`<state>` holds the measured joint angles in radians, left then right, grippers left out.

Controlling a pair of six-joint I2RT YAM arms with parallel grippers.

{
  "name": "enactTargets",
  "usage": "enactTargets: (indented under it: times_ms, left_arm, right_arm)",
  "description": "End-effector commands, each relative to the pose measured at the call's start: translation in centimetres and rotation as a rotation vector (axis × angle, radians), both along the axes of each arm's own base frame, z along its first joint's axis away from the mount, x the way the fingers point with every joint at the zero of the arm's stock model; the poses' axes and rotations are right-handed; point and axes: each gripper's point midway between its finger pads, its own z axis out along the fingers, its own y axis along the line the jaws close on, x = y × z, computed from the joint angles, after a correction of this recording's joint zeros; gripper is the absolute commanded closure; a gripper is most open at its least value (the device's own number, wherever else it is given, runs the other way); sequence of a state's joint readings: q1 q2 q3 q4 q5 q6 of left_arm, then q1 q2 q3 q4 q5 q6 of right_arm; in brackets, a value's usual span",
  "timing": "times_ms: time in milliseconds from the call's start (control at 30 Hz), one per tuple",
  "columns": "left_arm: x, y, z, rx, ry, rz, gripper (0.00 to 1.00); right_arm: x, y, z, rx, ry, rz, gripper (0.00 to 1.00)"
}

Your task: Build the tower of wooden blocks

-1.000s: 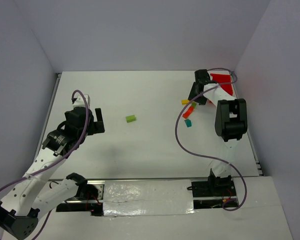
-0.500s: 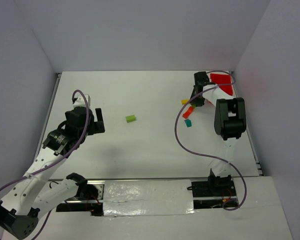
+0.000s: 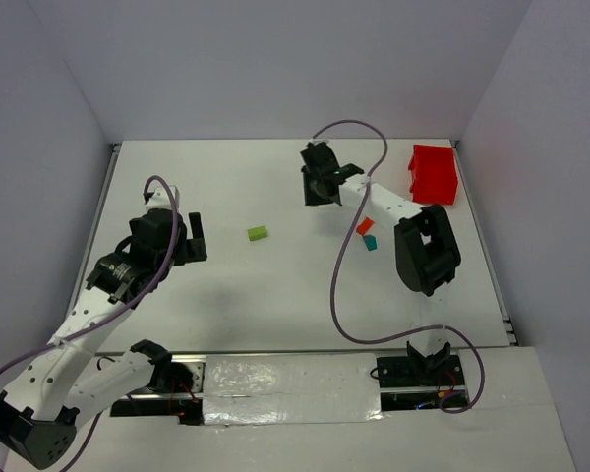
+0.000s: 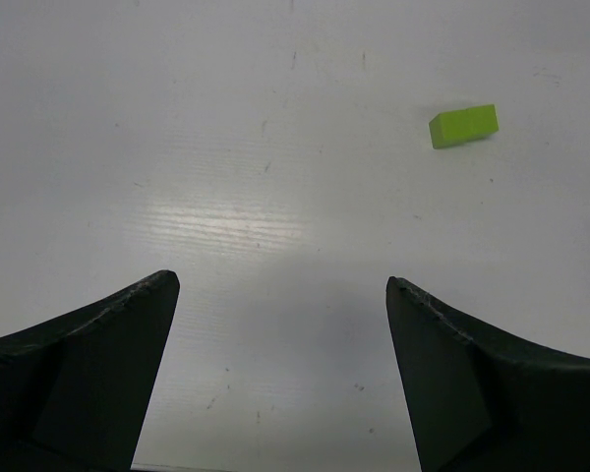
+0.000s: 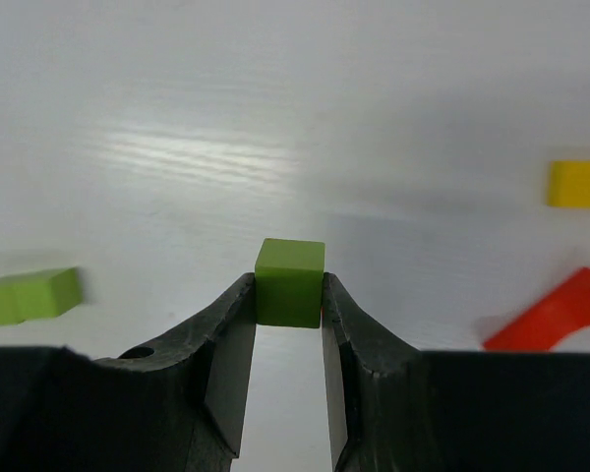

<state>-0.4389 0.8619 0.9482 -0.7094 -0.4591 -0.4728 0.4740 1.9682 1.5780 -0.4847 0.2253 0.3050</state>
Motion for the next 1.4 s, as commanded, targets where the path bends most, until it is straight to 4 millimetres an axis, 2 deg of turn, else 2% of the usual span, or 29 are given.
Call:
enactTargets:
  times_ms: [0, 33, 67, 167, 267, 467, 633, 867, 1033, 1367]
  left_arm:
    - [0.5, 0.1, 0.6, 0.005, -0.029, 0.004, 0.01]
    - [0.5, 0.1, 0.5, 0.006, -0.026, 0.004, 0.00]
    - [0.5, 0.2, 0.6, 0.004, -0.028, 0.007, 0.01]
    - [0.5, 0.1, 0.6, 0.005, -0.026, 0.005, 0.00]
    - [0.5, 0.2, 0.7, 0.002, -0.033, 0.007, 0.01]
    - [0.4, 0.2, 0.8, -0.001, -0.036, 0.004, 0.01]
    - [0.4, 0.2, 0.9, -0.002, -0.039, 0.006, 0.01]
    - [0.4, 0.2, 0.8, -0.001, -0.038, 0.003, 0.00]
    - [0.4, 0.2, 0.9, -0.003, -0.043, 0.005, 0.00]
    - [0.4, 0.1, 0.9, -0.004, -0.040, 0.001, 0.00]
  right_arm:
    - [-0.3, 3.8, -0.5, 0.007, 0.000, 0.083, 0.65]
    - [-0.8, 5.7, -0.3, 0.018, -0.008, 0.119, 0.65]
    - [-1.0, 6.5, -1.0, 0.020, 0.003, 0.128, 0.64]
    - [-1.6, 8.8, -1.0, 0.052, 0.010, 0.167, 0.64]
    - [-2.0, 10.3, -2.3, 0.061, 0.035, 0.189, 0.63]
    - [-2.5, 11.9, -4.1, 0.070, 0.076, 0.208, 0.62]
    - [-3.1, 13.5, -4.5, 0.086, 0.094, 0.225, 0.61]
    - [-4.0, 14.8, -5.2, 0.093, 0.116, 0.246, 0.57]
    - [-4.3, 14.9, -5.6, 0.091, 0.125, 0.243, 0.55]
    - [-4.5, 14.8, -4.5, 0.100, 0.105, 0.235, 0.53]
